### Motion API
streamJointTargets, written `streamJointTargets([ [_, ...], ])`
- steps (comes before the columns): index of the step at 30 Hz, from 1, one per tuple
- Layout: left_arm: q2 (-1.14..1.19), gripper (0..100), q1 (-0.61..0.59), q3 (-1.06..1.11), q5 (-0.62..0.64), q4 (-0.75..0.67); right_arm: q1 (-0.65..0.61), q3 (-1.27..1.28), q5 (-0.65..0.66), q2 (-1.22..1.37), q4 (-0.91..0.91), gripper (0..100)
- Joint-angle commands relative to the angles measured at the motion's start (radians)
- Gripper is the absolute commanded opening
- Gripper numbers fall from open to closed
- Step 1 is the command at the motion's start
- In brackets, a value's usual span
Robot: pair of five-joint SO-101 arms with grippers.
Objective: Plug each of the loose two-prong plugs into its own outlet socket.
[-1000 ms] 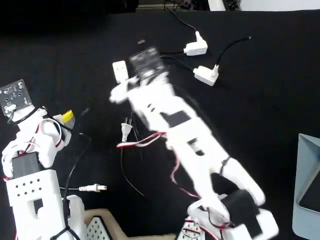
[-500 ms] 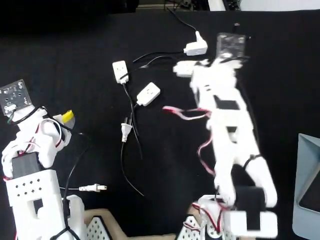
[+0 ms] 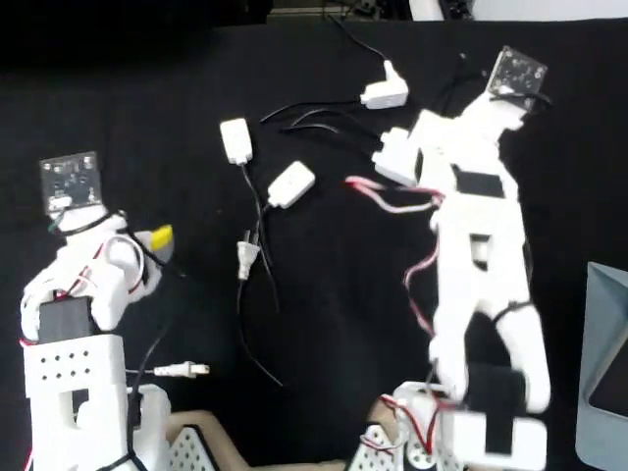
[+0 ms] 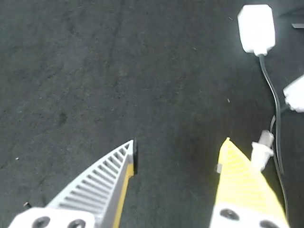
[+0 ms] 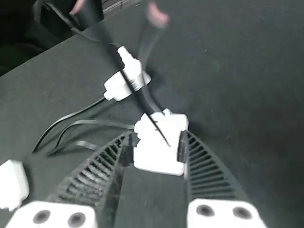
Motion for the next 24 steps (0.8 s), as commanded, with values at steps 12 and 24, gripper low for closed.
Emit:
streamJointTargets([
  [12, -0.005, 28, -0.171, -0.179, -0.077, 0.161, -0.578, 0.355, 0.204, -0.415, 0.186, 13.4],
  [24, -0.005, 28, -0.357, -0.116, -0.244, 0.161, -0.927, 0.338, 0.192, -0.217, 0.195, 13.4],
])
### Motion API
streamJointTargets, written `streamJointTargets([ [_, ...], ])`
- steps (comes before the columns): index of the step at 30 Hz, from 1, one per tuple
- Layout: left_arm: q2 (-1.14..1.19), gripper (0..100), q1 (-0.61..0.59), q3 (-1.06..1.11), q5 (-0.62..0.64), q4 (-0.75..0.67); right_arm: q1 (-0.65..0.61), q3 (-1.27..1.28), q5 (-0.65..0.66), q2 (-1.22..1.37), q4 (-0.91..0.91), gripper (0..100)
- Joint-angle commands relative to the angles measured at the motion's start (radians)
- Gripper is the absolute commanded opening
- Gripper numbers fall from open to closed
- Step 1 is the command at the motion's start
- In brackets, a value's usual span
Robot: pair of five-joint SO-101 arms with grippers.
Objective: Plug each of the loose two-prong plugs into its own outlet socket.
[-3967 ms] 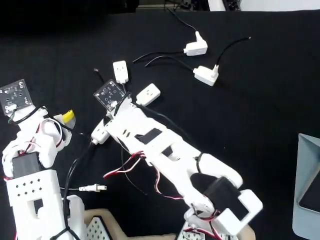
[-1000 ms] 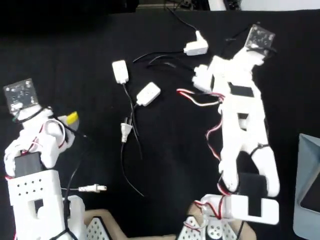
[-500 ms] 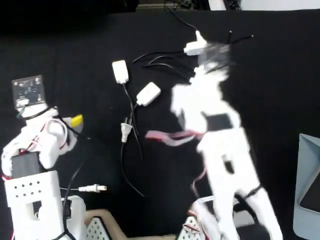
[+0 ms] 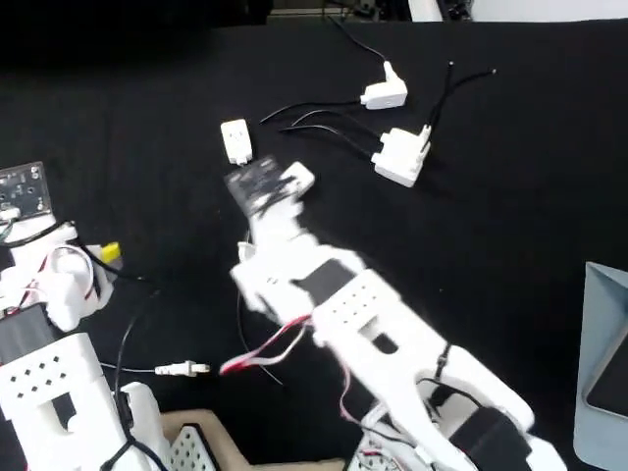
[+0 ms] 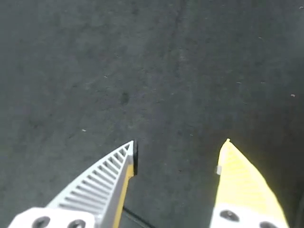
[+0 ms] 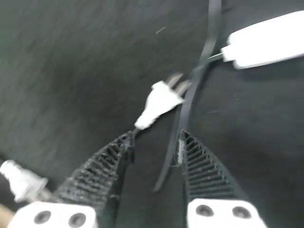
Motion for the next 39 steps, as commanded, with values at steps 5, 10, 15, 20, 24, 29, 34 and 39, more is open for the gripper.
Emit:
streamJointTargets([
  [5, -0.005, 28, -0.179, -0.004, -0.101, 0.005, -0.239, -0.010, 0.092, 0.015, 0.005, 13.4],
  [10, -0.005, 28, -0.236, 0.047, -0.133, 0.003, -0.330, -0.018, 0.152, 0.015, 0.005, 13.6],
  [15, -0.005, 28, -0.272, 0.076, -0.135, 0.003, -0.425, -0.018, 0.160, 0.015, 0.002, 13.7],
  [20, -0.005, 28, -0.268, 0.094, -0.129, 0.003, -0.470, -0.061, 0.160, 0.090, -0.005, 13.7],
  [24, -0.005, 28, -0.271, 0.099, -0.127, 0.003, -0.466, -0.165, 0.160, 0.245, 0.003, 13.8],
  [29, -0.005, 28, -0.274, 0.101, -0.129, 0.005, -0.453, -0.237, 0.204, 0.355, 0.026, 13.8],
  [34, -0.005, 28, -0.274, 0.104, -0.129, 0.005, -0.448, -0.257, 0.224, 0.390, 0.031, 13.8],
  [39, -0.005, 28, -0.274, 0.104, -0.129, 0.005, -0.448, -0.257, 0.244, 0.404, 0.032, 13.8],
])
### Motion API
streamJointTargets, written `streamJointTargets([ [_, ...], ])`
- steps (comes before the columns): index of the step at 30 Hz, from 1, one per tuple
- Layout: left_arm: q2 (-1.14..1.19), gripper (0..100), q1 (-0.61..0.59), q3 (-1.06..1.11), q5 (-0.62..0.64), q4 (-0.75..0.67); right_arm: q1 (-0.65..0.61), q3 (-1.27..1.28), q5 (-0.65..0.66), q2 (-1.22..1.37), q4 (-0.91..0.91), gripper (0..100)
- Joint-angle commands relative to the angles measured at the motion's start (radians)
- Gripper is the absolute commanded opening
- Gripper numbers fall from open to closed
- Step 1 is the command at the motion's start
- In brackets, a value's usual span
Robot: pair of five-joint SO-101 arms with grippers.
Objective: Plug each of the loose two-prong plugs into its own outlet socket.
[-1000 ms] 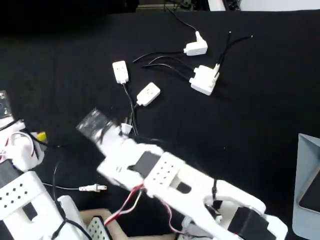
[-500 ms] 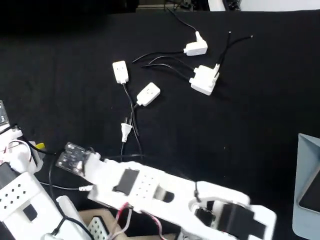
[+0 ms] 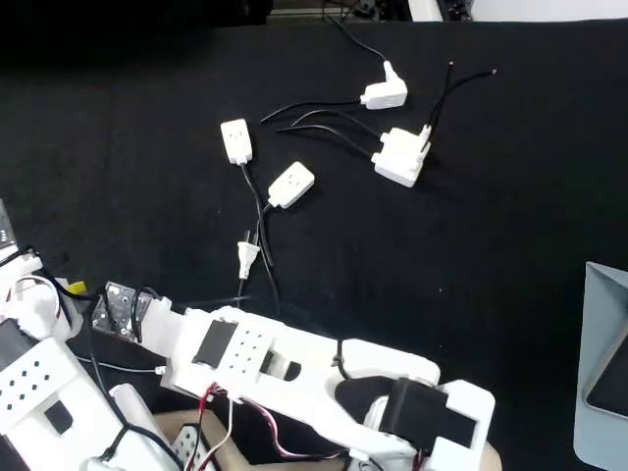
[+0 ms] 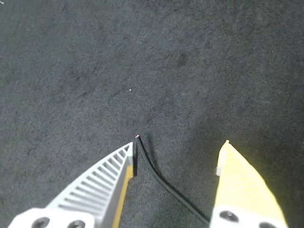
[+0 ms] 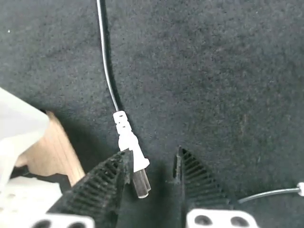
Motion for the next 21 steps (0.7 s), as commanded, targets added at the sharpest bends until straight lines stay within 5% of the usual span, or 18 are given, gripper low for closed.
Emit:
streamJointTargets([
  [1, -0.005, 28, -0.005, -0.004, -0.005, 0.003, 0.006, -0.050, 0.012, 0.005, 0.009, 13.7],
  [21, -0.006, 28, -0.173, -0.054, -0.008, 0.057, -0.026, -0.074, 0.014, -0.013, 0.103, 13.4],
])
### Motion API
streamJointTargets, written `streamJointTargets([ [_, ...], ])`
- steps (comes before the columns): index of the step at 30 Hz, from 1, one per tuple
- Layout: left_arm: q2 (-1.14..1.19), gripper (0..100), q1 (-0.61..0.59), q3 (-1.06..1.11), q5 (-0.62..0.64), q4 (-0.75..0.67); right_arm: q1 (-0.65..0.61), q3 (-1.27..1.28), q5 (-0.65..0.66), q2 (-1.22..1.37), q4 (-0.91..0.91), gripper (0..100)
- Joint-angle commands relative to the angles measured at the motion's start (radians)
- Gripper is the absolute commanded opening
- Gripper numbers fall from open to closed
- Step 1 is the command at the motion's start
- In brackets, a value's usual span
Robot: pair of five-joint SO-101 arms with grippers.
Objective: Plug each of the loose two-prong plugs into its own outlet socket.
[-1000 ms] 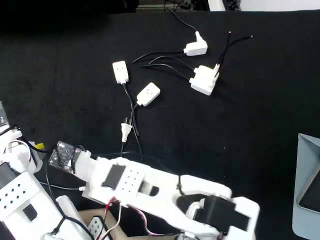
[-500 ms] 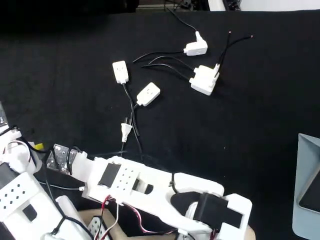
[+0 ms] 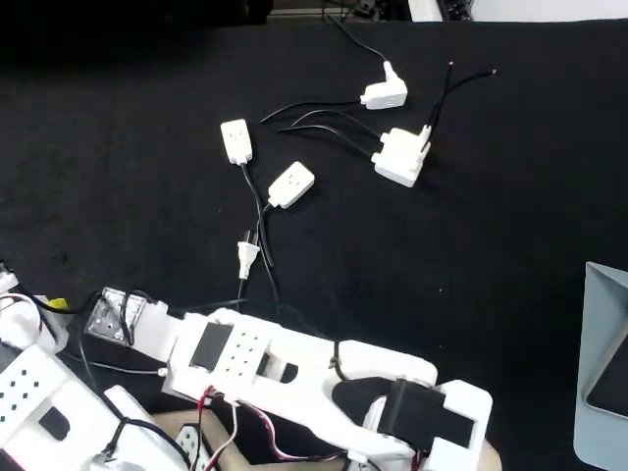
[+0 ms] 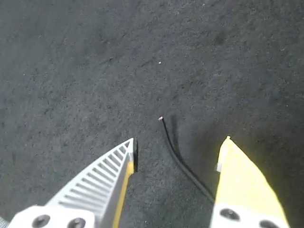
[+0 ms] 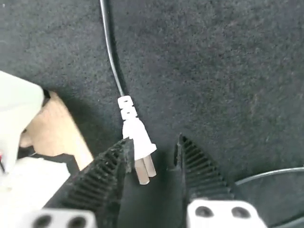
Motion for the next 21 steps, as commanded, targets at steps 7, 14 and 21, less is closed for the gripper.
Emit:
streamJointTargets([
  [7, -0.006, 28, -0.007, -0.054, -0.008, 0.006, -0.014, -0.050, 0.009, -0.076, 0.080, 13.4],
  [14, -0.006, 28, -0.005, -0.054, -0.008, 0.006, -0.044, -0.008, 0.009, -0.042, 0.037, 13.6],
  [21, -0.006, 28, 0.028, -0.038, -0.005, 0.008, -0.061, -0.016, 0.011, 0.062, 0.035, 13.7],
])
